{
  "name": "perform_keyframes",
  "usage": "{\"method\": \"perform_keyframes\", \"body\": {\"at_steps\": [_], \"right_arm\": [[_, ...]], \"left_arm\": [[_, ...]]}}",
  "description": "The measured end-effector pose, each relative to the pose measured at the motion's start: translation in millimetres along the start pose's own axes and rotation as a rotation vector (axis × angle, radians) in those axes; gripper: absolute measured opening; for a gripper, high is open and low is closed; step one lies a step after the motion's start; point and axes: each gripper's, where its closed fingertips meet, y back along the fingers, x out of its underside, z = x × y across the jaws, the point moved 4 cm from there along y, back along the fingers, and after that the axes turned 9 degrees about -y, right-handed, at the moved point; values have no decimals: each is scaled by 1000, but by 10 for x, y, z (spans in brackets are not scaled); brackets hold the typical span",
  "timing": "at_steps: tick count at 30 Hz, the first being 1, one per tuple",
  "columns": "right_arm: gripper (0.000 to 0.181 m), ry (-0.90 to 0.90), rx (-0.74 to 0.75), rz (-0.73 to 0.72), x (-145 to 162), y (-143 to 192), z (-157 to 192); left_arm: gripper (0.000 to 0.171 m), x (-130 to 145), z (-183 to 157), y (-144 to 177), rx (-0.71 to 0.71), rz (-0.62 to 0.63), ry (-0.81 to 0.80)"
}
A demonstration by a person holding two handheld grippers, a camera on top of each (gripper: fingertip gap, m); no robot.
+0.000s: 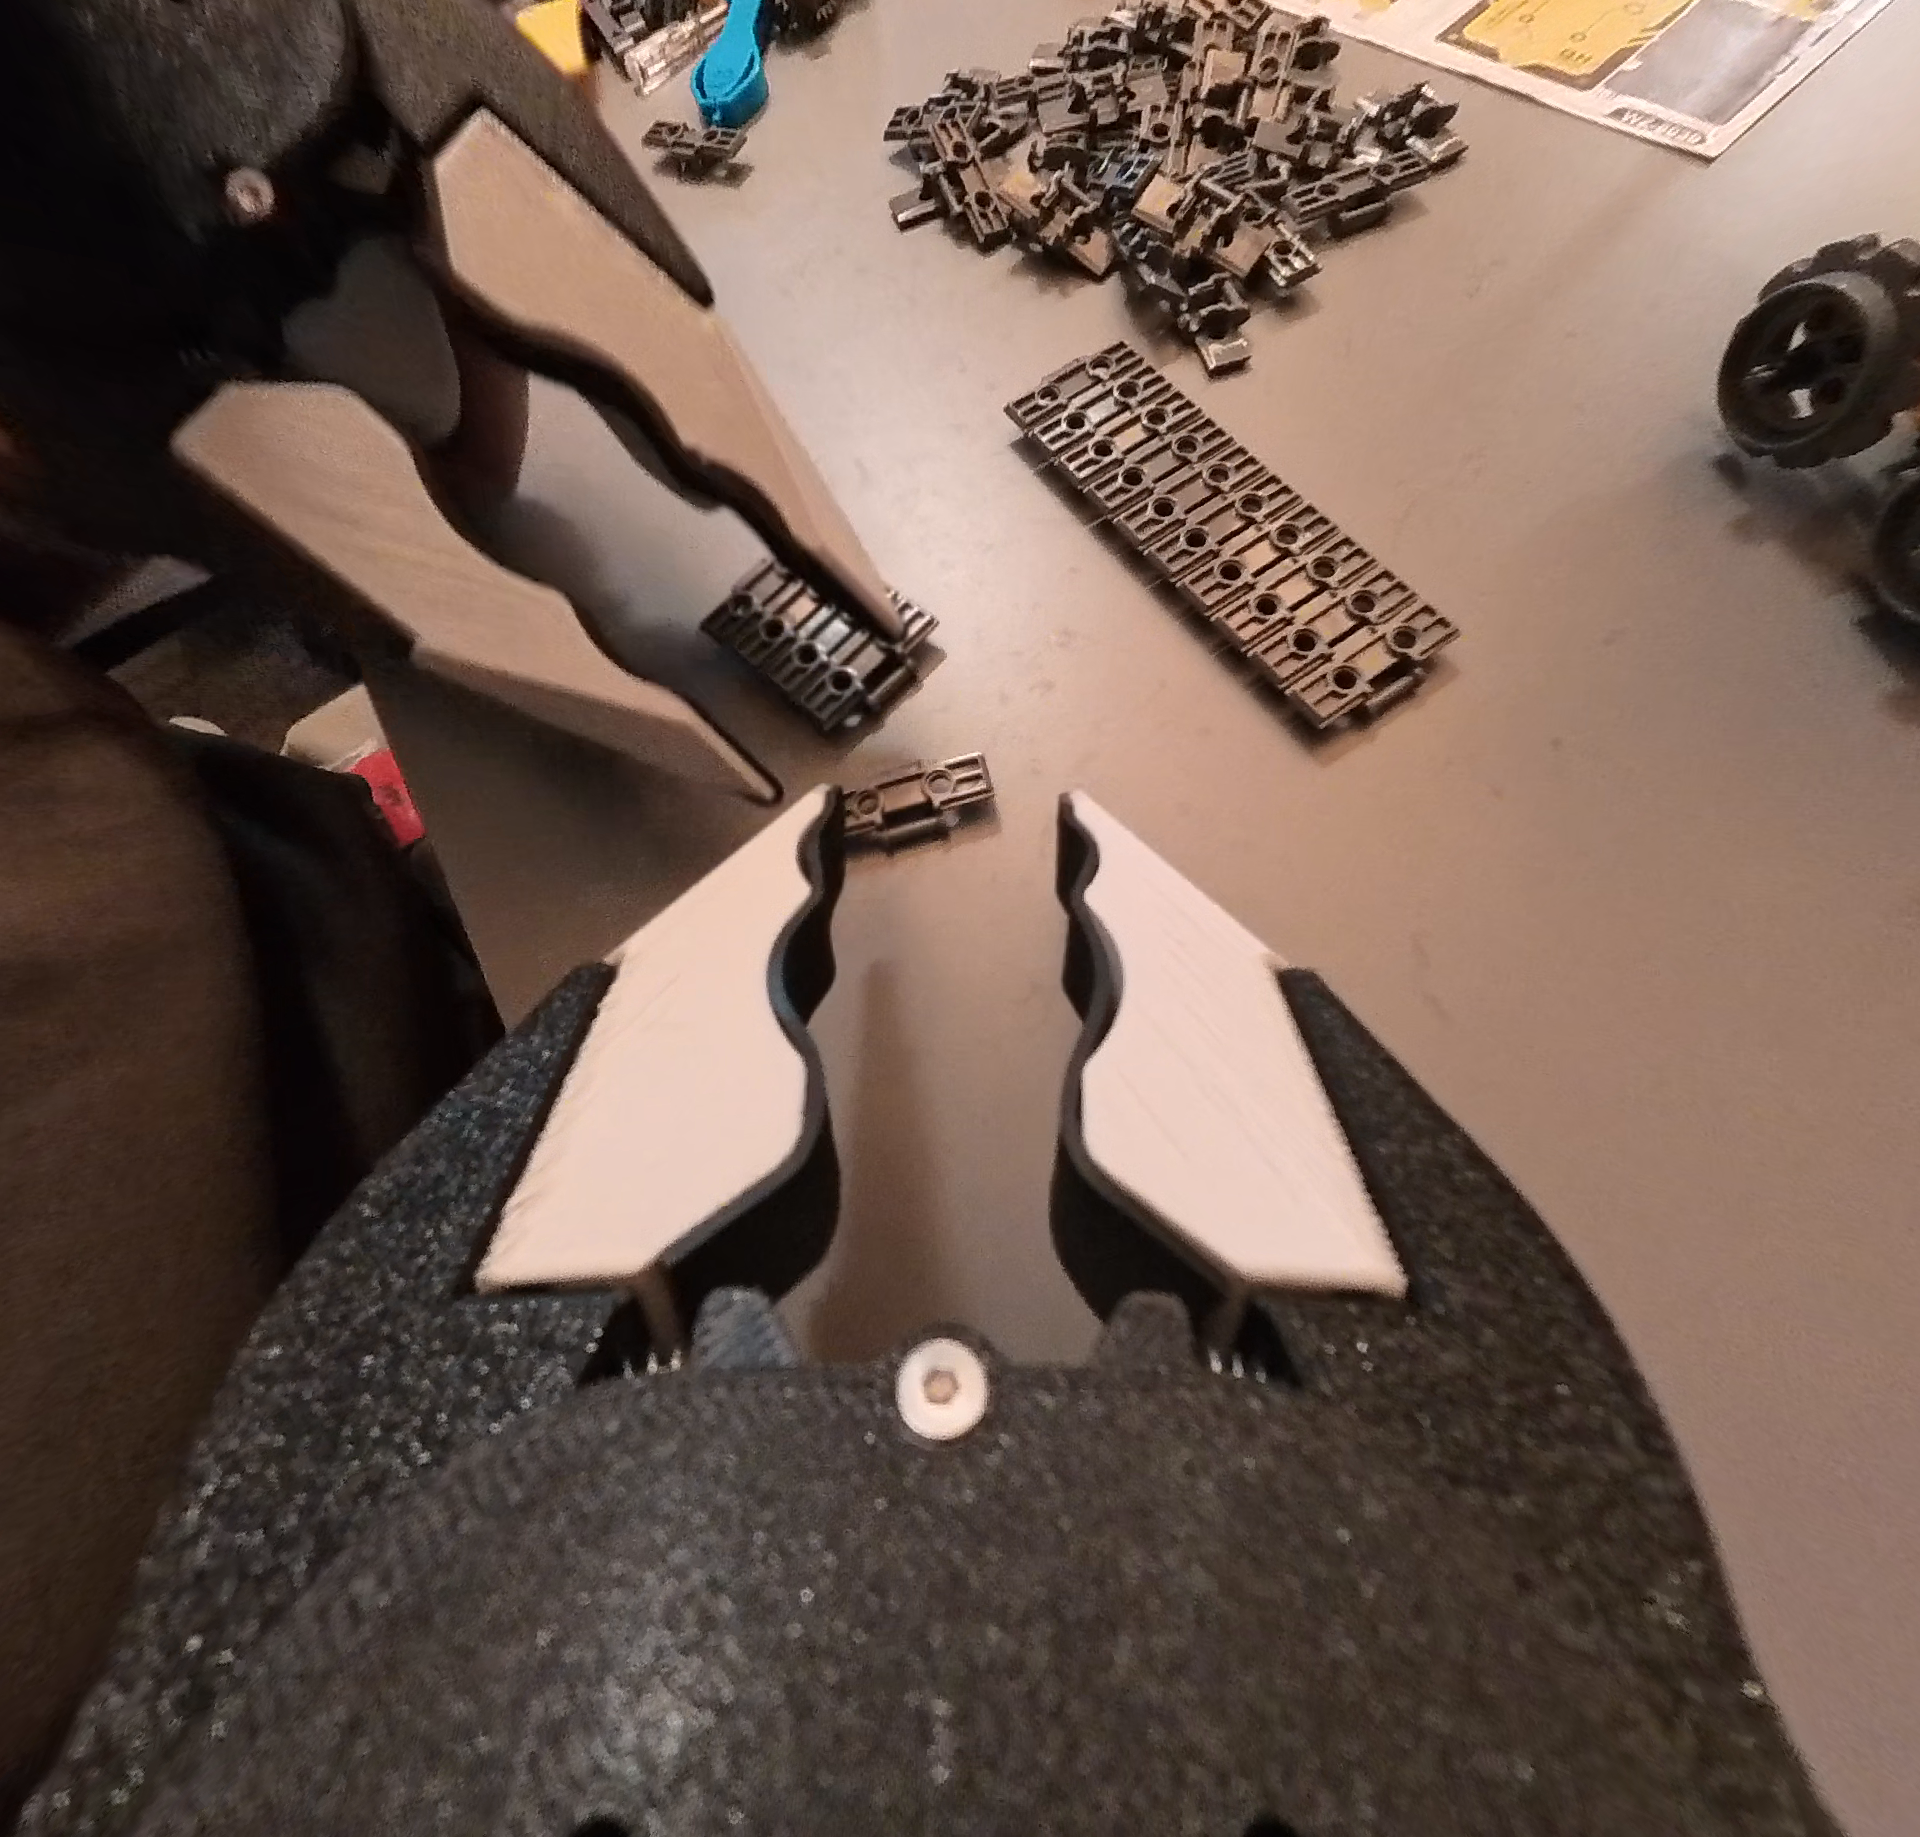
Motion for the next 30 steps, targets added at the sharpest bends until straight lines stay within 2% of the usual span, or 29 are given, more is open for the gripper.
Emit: {"method": "perform_keyframes", "body": {"at_steps": [3,5,7,11,16,24,30], "right_arm": [[39,23,8,50,44,-33,35],[40,53,19,78,63,-61,65],[42,92,39,99,75,-92,73],[48,160,65,152,100,-179,28],[48,196,20,224,66,-206,37],[51,238,50,281,56,-195,74],[53,266,75,293,34,-238,123]], "left_arm": [[44,119,80,78,-22,30,33],[61,191,112,112,-47,42,21],[65,266,124,124,-61,59,11],[64,325,136,122,-51,89,-12],[57,328,141,123,7,91,-47],[55,440,322,215,-26,103,-22],[60,343,212,143,69,58,-58]]}}
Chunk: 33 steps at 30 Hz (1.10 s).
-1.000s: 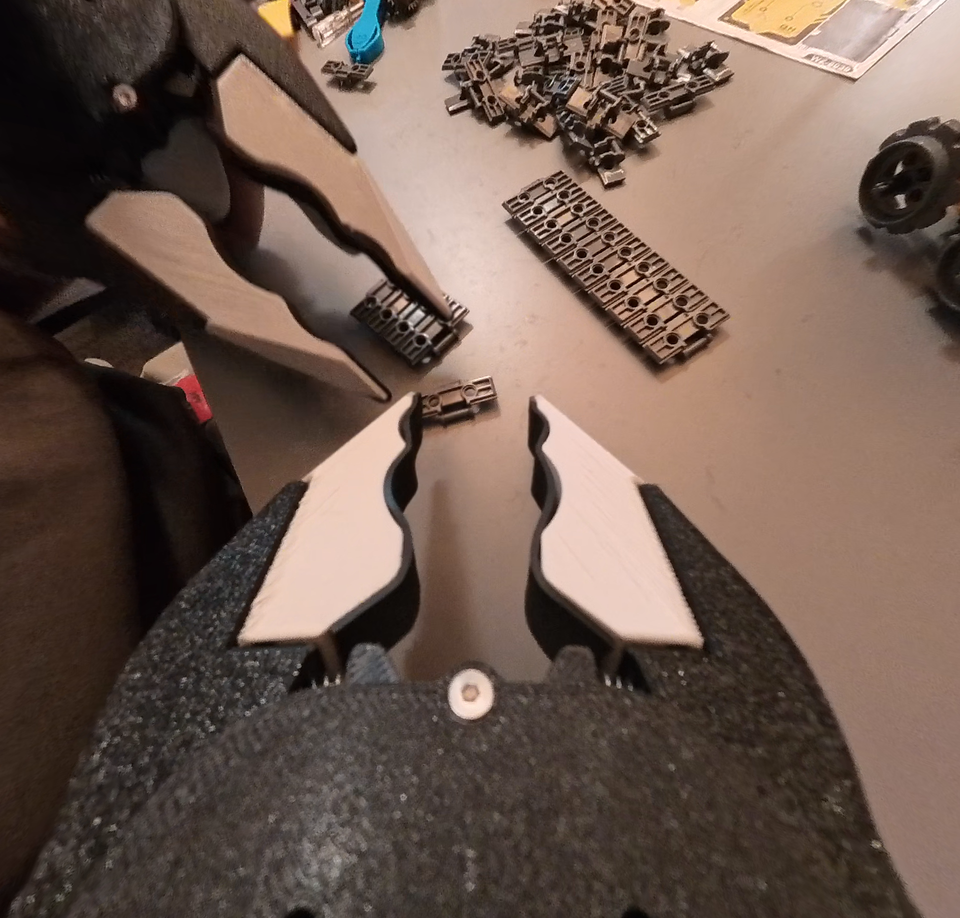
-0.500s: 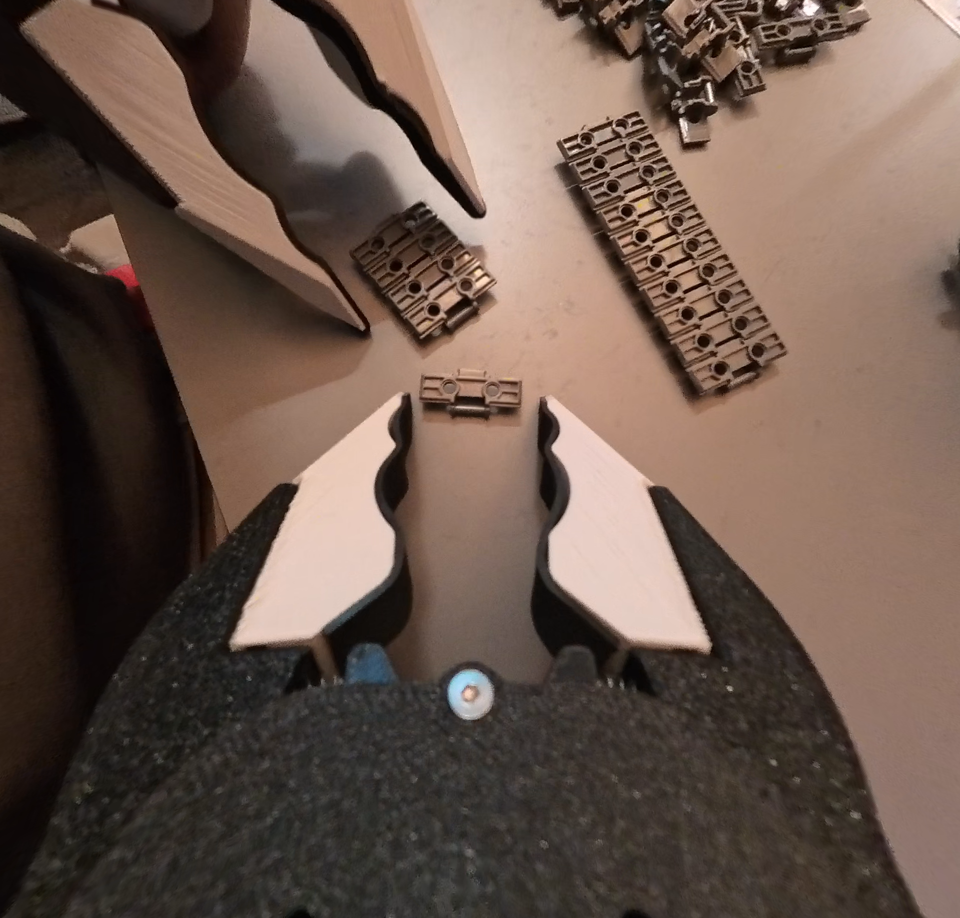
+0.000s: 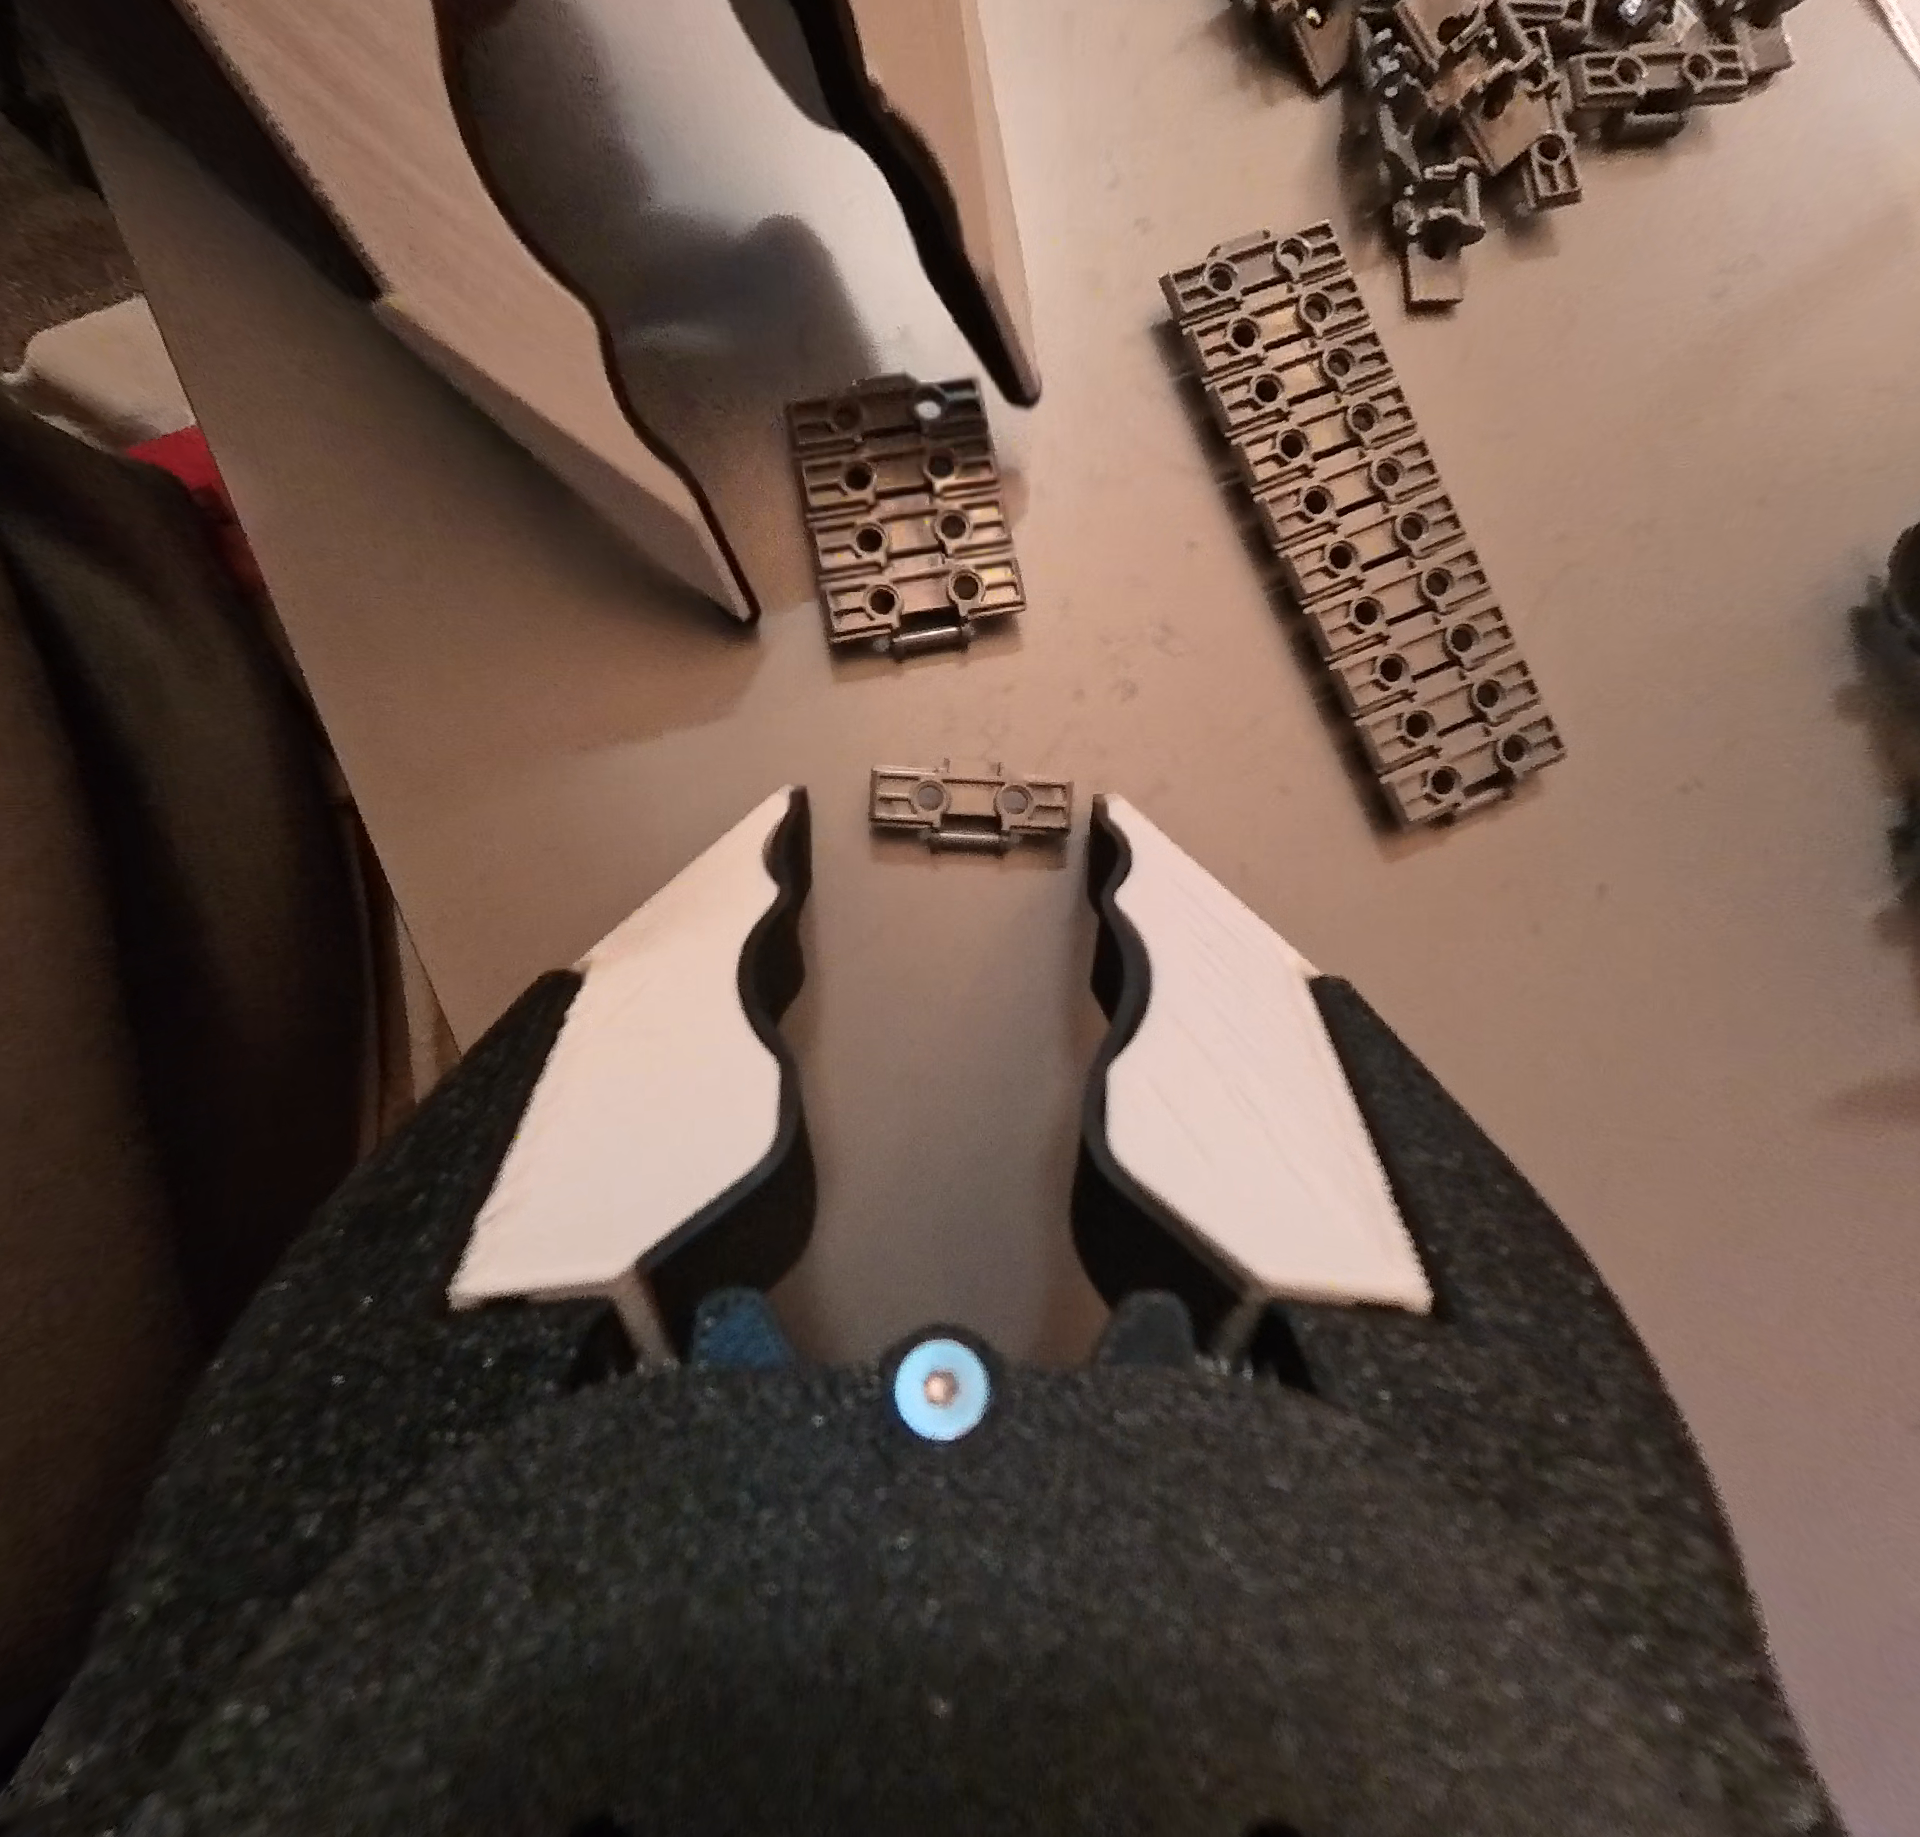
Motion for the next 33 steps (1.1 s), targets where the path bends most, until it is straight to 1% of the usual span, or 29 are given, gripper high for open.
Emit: {"method": "perform_keyframes", "body": {"at_steps": [3,6,7,11,14,17,24,27,28,33], "right_arm": [[51,8,-7,3,-15,-13,-10],[39,13,-43,0,-24,-29,3],[39,12,-48,-4,-34,-37,-3],[39,39,-71,-30,-101,-76,-23],[39,108,-147,-96,-192,-105,36],[39,132,-164,-98,-210,-168,10],[40,152,-203,-109,-208,-188,-7],[52,155,-183,-101,-200,-179,-36],[54,157,-176,-97,-194,-173,-41],[52,141,-187,-121,-222,-92,0]], "left_arm": [[61,-33,0,-64,15,4,-21],[60,-60,27,-96,26,-6,-19],[57,-66,38,-100,27,-10,-19],[47,-69,39,-110,52,-11,-10],[45,-63,28,-119,69,-5,-8],[42,-62,21,-120,82,-5,-5],[43,-57,27,-127,108,-2,19],[44,-56,25,-128,117,-2,23],[45,-57,21,-128,119,-3,20],[45,-60,16,-125,115,-6,12]]}}
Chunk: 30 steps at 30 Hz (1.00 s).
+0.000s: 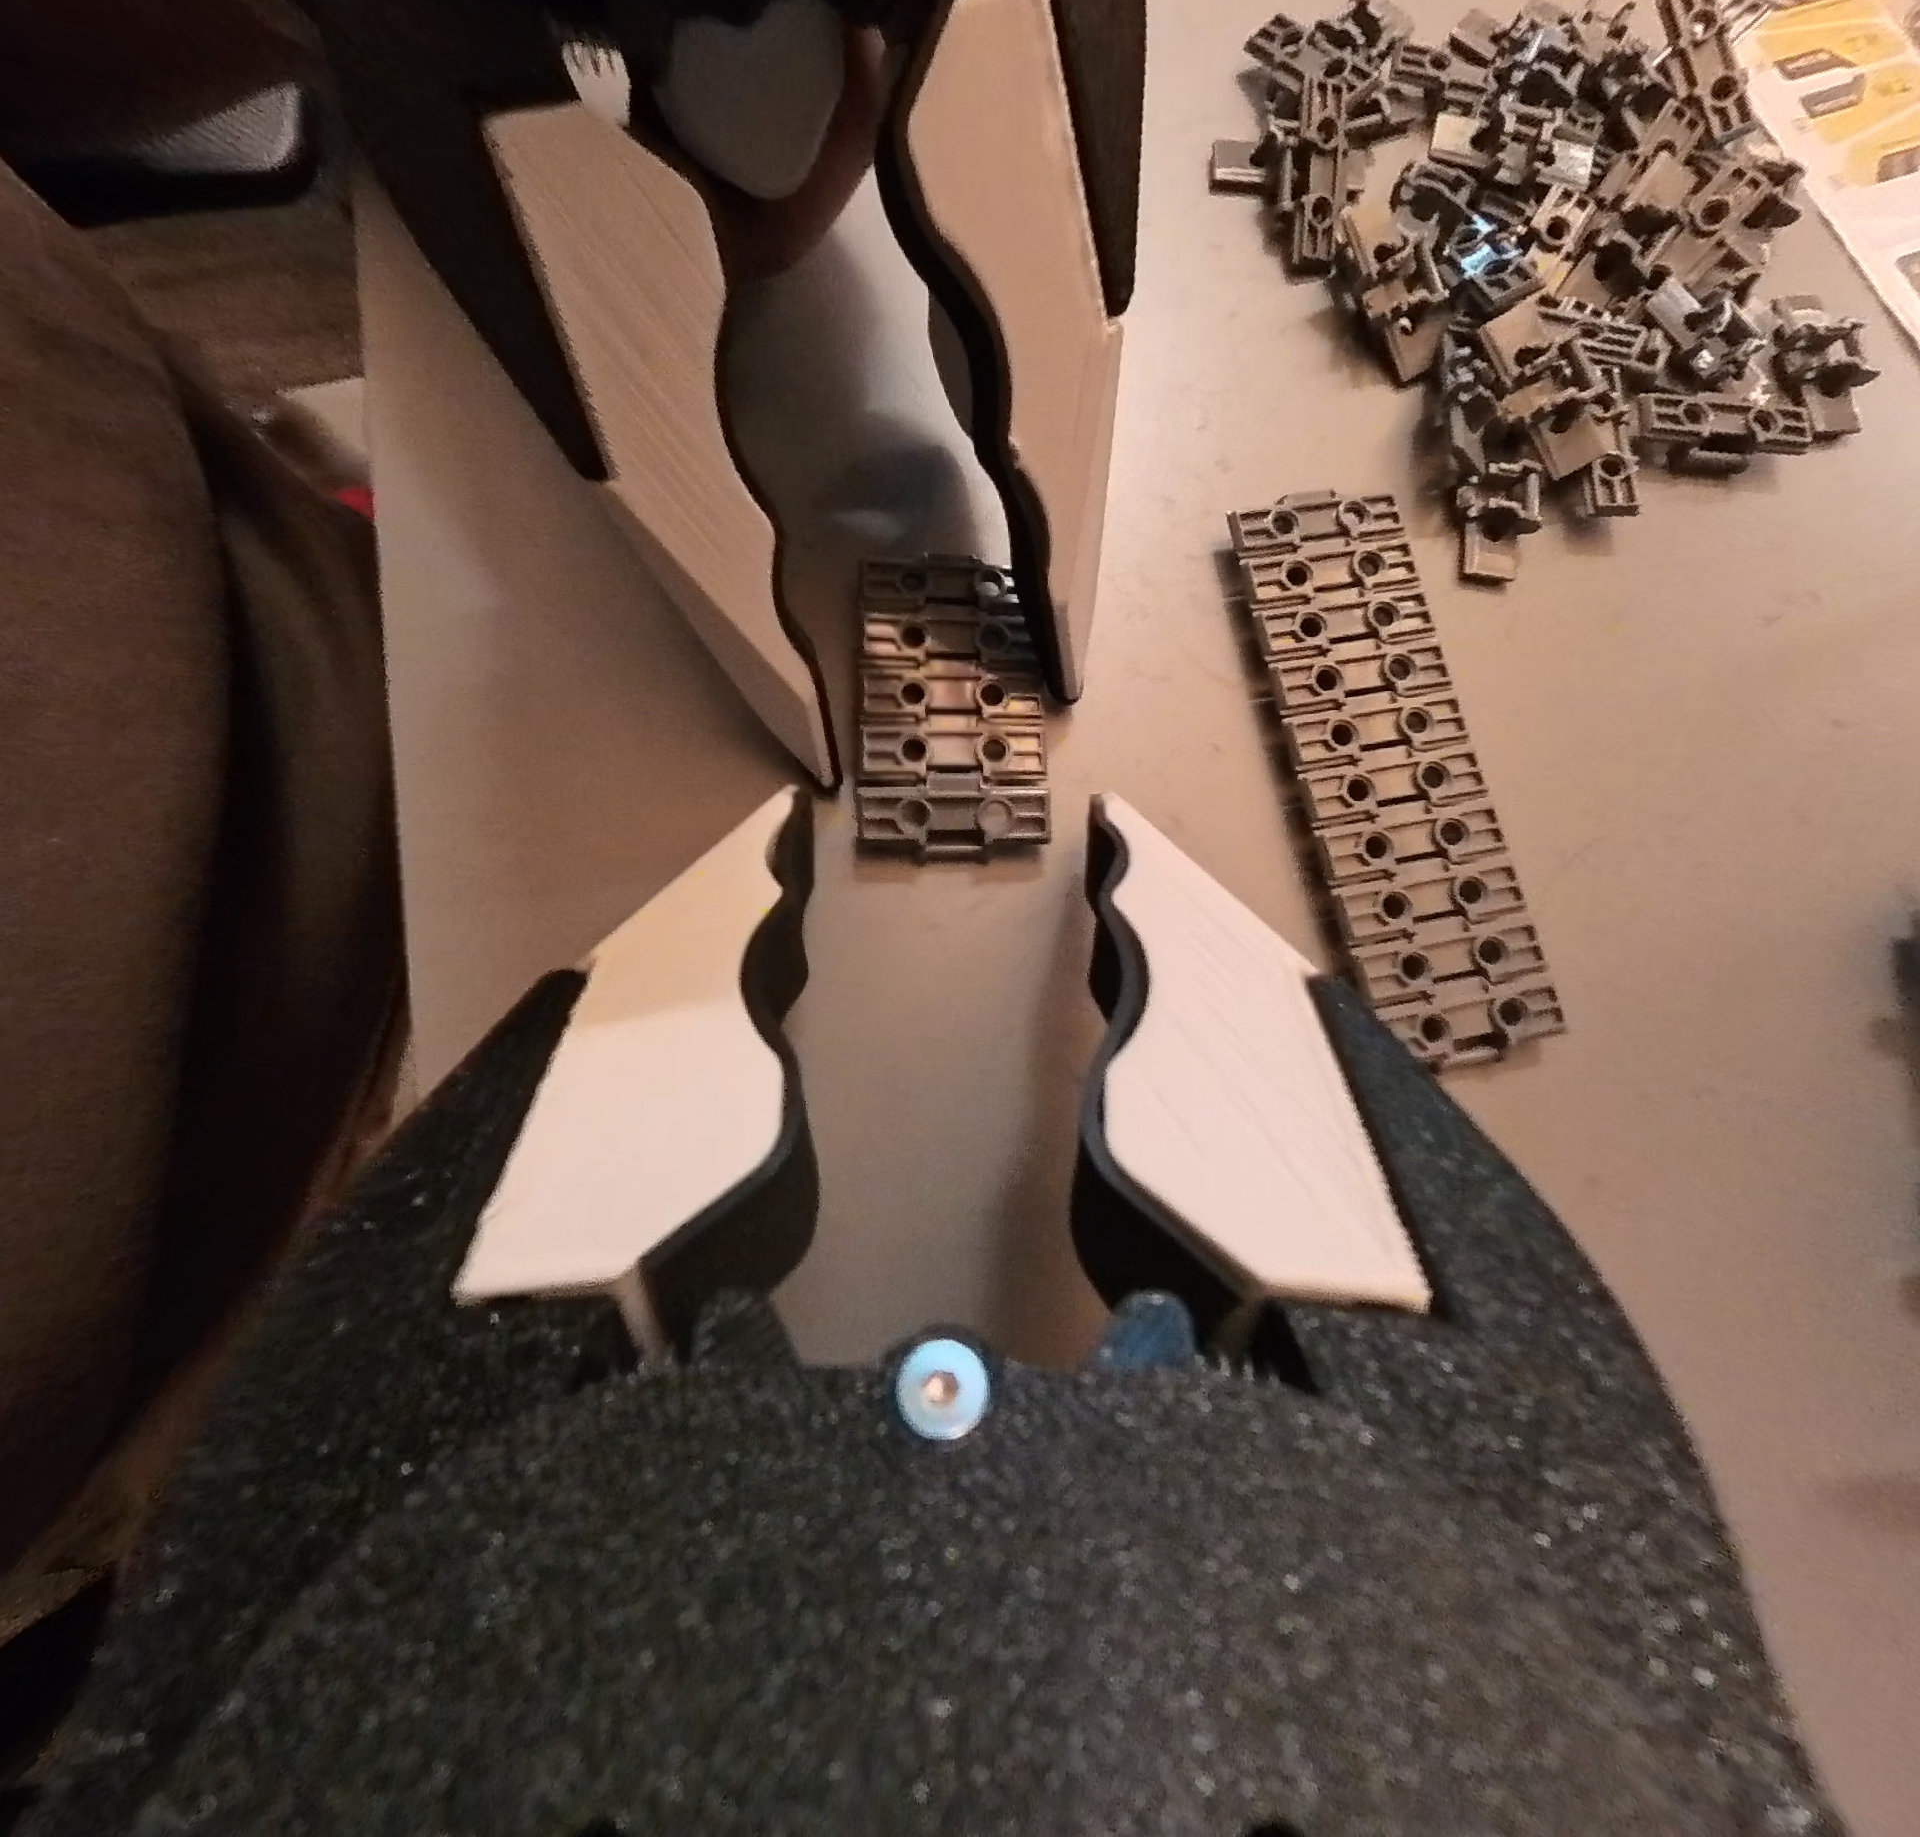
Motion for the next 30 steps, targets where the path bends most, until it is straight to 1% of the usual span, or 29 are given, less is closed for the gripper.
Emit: {"method": "perform_keyframes", "body": {"at_steps": [5,7,12,16,17,19,21,23,26,28,30], "right_arm": [[24,-16,-1,-8,-31,6,20],[16,-9,6,6,-16,-24,5],[13,14,-1,6,-32,-40,-5],[10,54,30,26,-40,-28,22],[13,60,46,15,-57,-18,21],[10,63,65,-6,-87,7,15],[0,51,50,1,-75,10,21],[0,33,19,33,-27,-24,34],[0,44,13,19,-30,-39,36],[0,12,9,25,-33,-45,35],[0,-83,-20,24,-29,-47,22]], "left_arm": [[41,-17,-5,24,-8,-21,-11],[41,-13,-6,17,-7,-16,-11],[41,-1,-11,10,-15,-3,-24],[41,8,-8,3,-22,6,-28],[41,7,-8,2,-23,6,-29],[41,8,-8,3,-23,6,-29],[41,7,-9,2,-22,6,-28],[41,7,-8,2,-19,6,-26],[41,8,-8,2,-20,5,-26],[41,7,-9,3,-20,5,-27],[41,7,-10,2,-22,6,-29]]}}
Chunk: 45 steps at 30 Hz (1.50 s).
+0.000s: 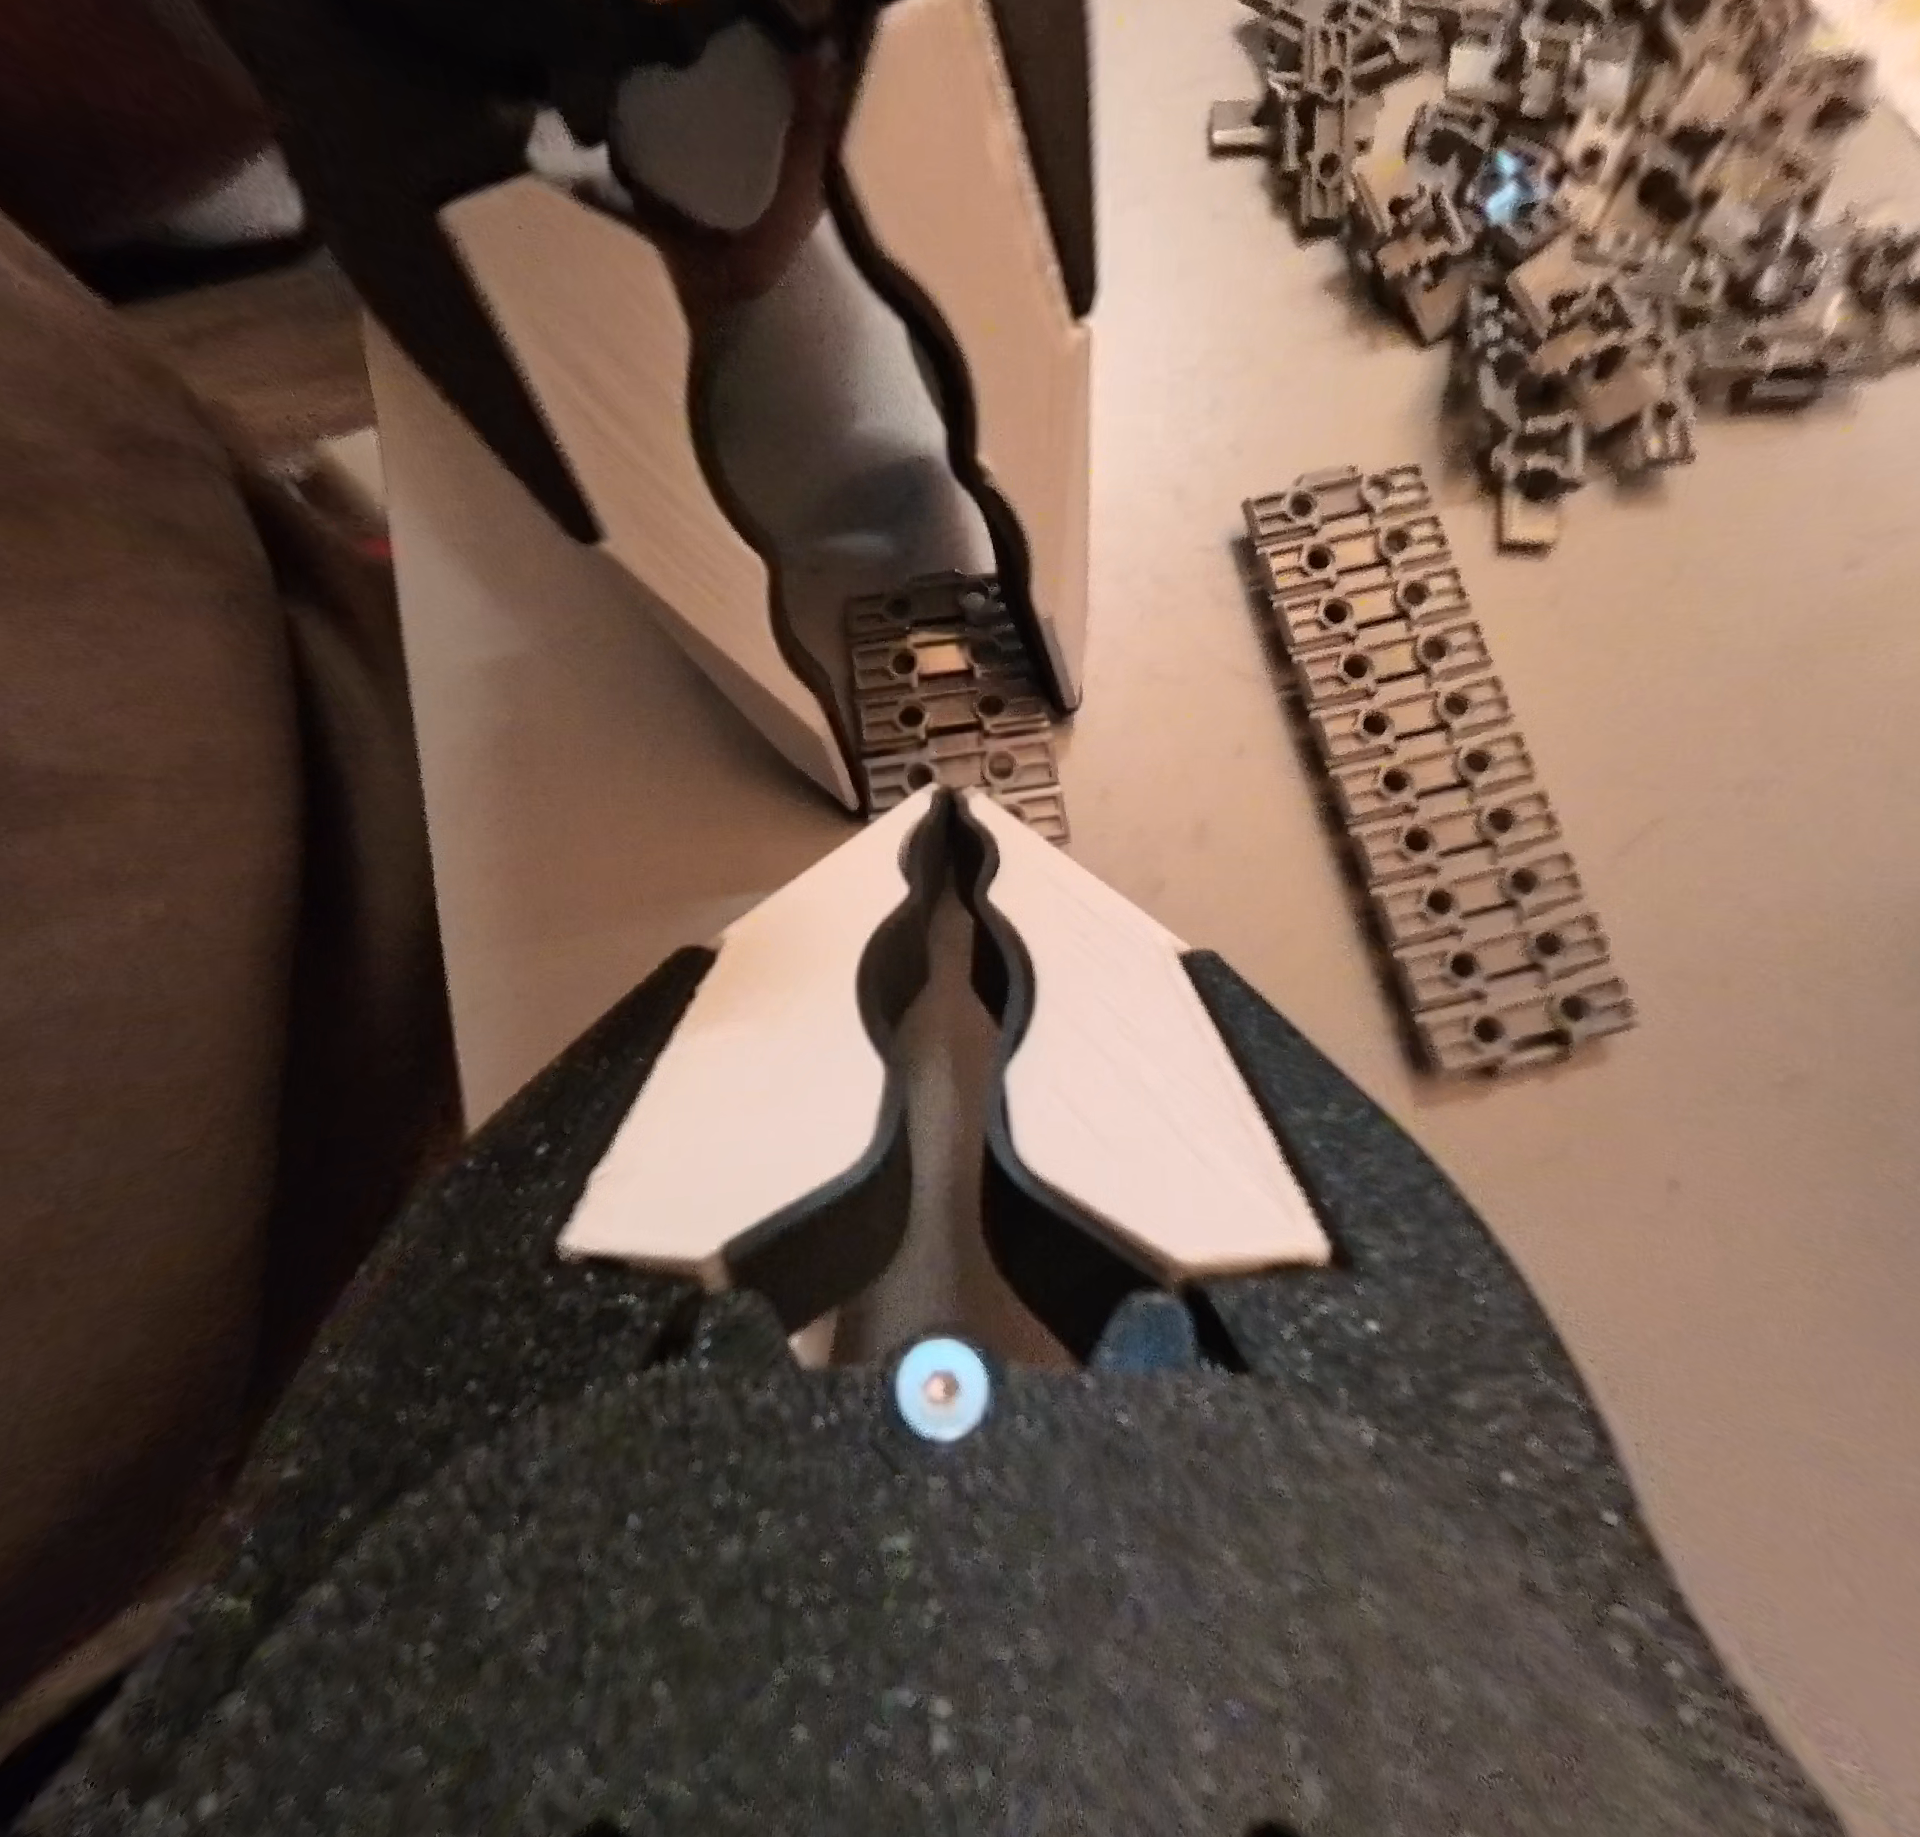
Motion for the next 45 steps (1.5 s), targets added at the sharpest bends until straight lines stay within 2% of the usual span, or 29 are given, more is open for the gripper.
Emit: {"method": "perform_keyframes", "body": {"at_steps": [3,8,16,26,34,38,43,45], "right_arm": [[0,-130,-56,5,8,-1,-23],[0,-159,-4,109,-25,-7,-11],[0,-235,-51,249,-68,-27,-43],[0,-357,-182,270,-69,-42,-105],[0,-387,-131,315,-98,-69,-109],[0,-379,-127,277,-96,-65,-105],[0,-240,-34,171,-72,-29,-47],[0,-250,-82,94,-68,22,-29]], "left_arm": [[40,1,-1,-2,4,1,2],[40,2,-8,-5,16,2,7],[39,-1,-18,-5,13,2,3],[38,-7,-19,-11,13,3,-1],[37,-5,-23,-13,8,4,2],[37,-3,-24,-12,-1,5,-5],[38,-4,-18,-7,-14,4,-8],[39,-1,-14,-10,2,4,8]]}}
